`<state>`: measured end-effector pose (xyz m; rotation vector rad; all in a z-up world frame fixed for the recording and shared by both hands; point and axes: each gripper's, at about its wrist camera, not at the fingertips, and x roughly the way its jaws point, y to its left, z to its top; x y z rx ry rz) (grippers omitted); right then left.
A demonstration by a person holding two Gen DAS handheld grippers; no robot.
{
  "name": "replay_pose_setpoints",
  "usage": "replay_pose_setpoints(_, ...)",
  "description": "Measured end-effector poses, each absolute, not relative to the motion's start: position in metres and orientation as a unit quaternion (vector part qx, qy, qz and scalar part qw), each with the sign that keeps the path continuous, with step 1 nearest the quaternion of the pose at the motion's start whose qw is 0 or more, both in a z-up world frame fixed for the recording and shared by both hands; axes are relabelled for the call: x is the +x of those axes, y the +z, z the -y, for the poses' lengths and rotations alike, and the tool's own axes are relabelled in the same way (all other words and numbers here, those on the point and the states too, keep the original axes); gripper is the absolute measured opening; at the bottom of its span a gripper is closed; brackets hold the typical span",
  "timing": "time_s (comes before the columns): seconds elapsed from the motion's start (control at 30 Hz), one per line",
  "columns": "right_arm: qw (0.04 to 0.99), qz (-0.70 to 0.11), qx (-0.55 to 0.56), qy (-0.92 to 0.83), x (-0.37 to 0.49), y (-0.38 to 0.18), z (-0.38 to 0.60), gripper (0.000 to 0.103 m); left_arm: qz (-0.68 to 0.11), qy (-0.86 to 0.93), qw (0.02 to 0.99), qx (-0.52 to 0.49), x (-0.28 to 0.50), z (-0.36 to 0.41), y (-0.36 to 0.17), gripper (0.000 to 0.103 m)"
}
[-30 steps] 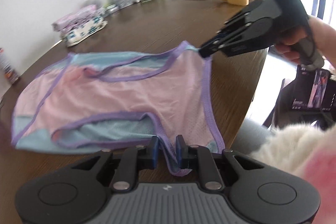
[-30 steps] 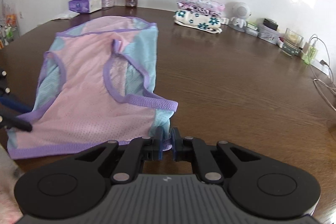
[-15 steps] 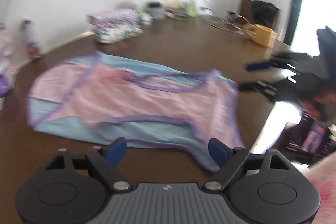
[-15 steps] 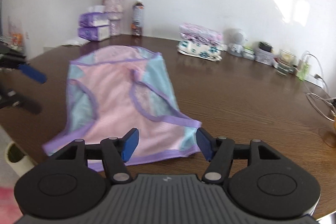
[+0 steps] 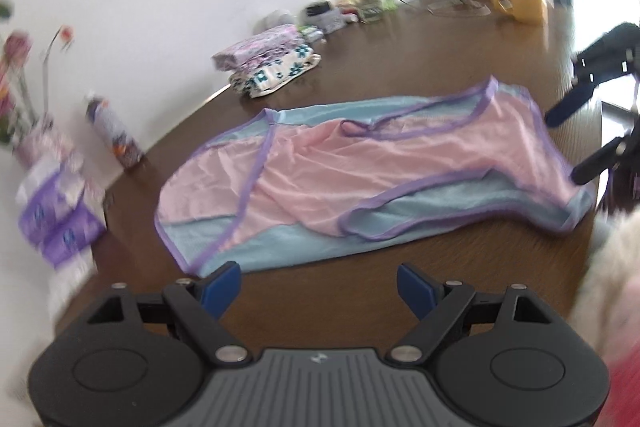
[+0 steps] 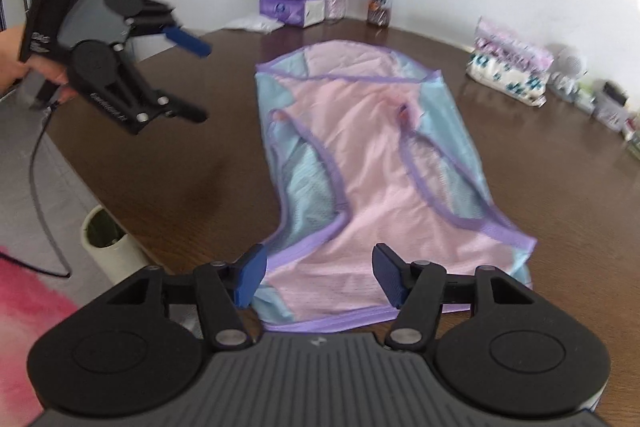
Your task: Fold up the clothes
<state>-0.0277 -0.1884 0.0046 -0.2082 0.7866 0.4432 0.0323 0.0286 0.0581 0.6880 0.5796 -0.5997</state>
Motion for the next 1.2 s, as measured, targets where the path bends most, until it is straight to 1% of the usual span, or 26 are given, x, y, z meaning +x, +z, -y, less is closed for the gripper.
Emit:
replay_pose_setpoints(0.07,0.888,-0.395,-0.098,0.215,-0.023,-0.001,0.179,0.056,-0.267,-0.293,0.842,0.365,0.048,-0.029,0.052,0.084)
replay_pose_setpoints(0.13,0.884,-0.405,-0.098,0.211,-0.019,-0.005,0.170,0.056,-0.264,-0.299,0.825,0.399,0.066,-0.030,0.045,0.079)
replay_pose_setpoints(0.2,0.881,-0.415,-0.102,0.203,-0.011,-0.008,0.163,0.055,-0.265,-0.308,0.811,0.422,0.087,-0.033,0.041,0.070)
replay_pose_setpoints(0.23,0.880,-0.419,-0.104,0.199,-0.008,-0.010,0.159,0.055,-0.264,-0.318,0.803,0.429,0.098,-0.035,0.040,0.068)
replay_pose_setpoints(0.27,0.878,-0.424,-0.105,0.195,-0.004,-0.012,0.156,0.055,-0.263,-0.331,0.794,0.436,0.108,-0.038,0.040,0.064)
replay_pose_setpoints(0.3,0.876,-0.429,-0.108,0.191,0.000,-0.013,0.153,0.052,-0.263,-0.343,0.785,0.444,0.118,-0.040,0.039,0.062)
replay_pose_setpoints(0.4,0.868,-0.449,-0.105,0.185,0.010,-0.016,0.149,0.050,-0.271,-0.367,0.755,0.472,0.147,-0.044,0.036,0.062)
replay_pose_setpoints(0.47,0.864,-0.457,-0.102,0.184,0.013,-0.017,0.148,0.050,-0.291,-0.371,0.741,0.478,0.168,-0.043,0.032,0.062)
replay_pose_setpoints(0.63,0.867,-0.457,-0.096,0.174,0.019,-0.019,0.144,0.049,-0.353,-0.417,0.726,0.418,0.210,-0.052,0.036,0.059)
replay_pose_setpoints(0.73,0.869,-0.455,-0.095,0.170,0.019,-0.020,0.144,0.048,-0.432,-0.437,0.703,0.359,0.235,-0.056,0.037,0.058)
replay_pose_setpoints(0.77,0.870,-0.453,-0.094,0.169,0.018,-0.020,0.144,0.047,-0.462,-0.439,0.693,0.337,0.243,-0.057,0.037,0.059)
replay_pose_setpoints(0.83,0.873,-0.449,-0.092,0.167,0.017,-0.021,0.146,0.045,-0.479,-0.446,0.676,0.338,0.246,-0.054,0.036,0.065)
replay_pose_setpoints(0.87,0.875,-0.445,-0.091,0.165,0.017,-0.021,0.147,0.041,-0.483,-0.450,0.668,0.344,0.246,-0.052,0.036,0.067)
replay_pose_setpoints(0.93,0.879,-0.439,-0.091,0.161,0.016,-0.022,0.150,0.031,-0.490,-0.446,0.663,0.348,0.246,-0.047,0.036,0.068)
replay_pose_setpoints(0.97,0.880,-0.438,-0.092,0.159,0.016,-0.022,0.152,0.022,-0.493,-0.443,0.662,0.349,0.245,-0.046,0.036,0.068)
replay_pose_setpoints(1.0,0.881,-0.437,-0.093,0.158,0.015,-0.022,0.155,0.016,-0.495,-0.442,0.661,0.350,0.244,-0.045,0.036,0.068)
replay_pose_setpoints(1.07,0.882,-0.434,-0.099,0.156,0.014,-0.022,0.160,0.013,-0.497,-0.441,0.660,0.351,0.239,-0.045,0.035,0.068)
replay_pose_setpoints(1.2,0.883,-0.424,-0.129,0.153,0.013,-0.023,0.173,0.012,-0.499,-0.442,0.653,0.359,0.218,-0.045,0.035,0.068)
